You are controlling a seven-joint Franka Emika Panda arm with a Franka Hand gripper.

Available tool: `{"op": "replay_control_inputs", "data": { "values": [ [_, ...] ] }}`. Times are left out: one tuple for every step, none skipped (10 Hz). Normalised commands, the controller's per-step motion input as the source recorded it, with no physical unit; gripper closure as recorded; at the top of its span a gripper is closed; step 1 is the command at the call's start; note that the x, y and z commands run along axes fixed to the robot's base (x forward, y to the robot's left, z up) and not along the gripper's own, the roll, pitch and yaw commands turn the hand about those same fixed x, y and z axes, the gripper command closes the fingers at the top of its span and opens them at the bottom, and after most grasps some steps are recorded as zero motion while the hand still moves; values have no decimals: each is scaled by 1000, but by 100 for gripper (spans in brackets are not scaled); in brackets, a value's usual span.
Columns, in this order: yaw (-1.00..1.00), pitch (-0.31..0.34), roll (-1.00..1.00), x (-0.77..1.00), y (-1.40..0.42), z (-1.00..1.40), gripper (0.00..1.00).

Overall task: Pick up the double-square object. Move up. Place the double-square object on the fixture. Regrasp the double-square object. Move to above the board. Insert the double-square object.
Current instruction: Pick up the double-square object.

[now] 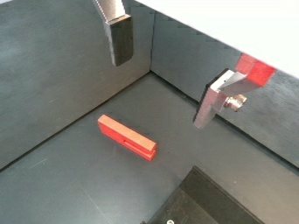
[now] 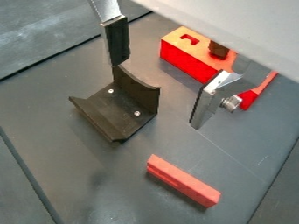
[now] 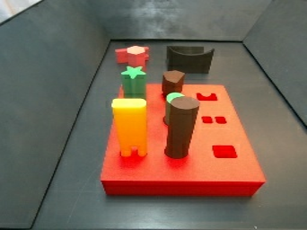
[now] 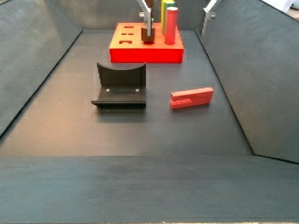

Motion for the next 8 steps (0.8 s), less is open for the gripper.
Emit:
{"op": "replay_control_inputs", "data": {
  "values": [
    [0,0,0,-40,0,0,0],
    [-406,-134,0,-700,0,0,0],
    [-646,-39,0,-240,3,-509,0],
    [-934,-29,0,-260,3,-674,0],
    [-1000,-50,-19,-43,0,-831,0],
    [-1000,-129,0,-34,0,-789,0],
    [-1000,-141,-9,-49,0,-797,0],
    [-1000,-144,-10,-49,0,-794,0]
  ]
}}
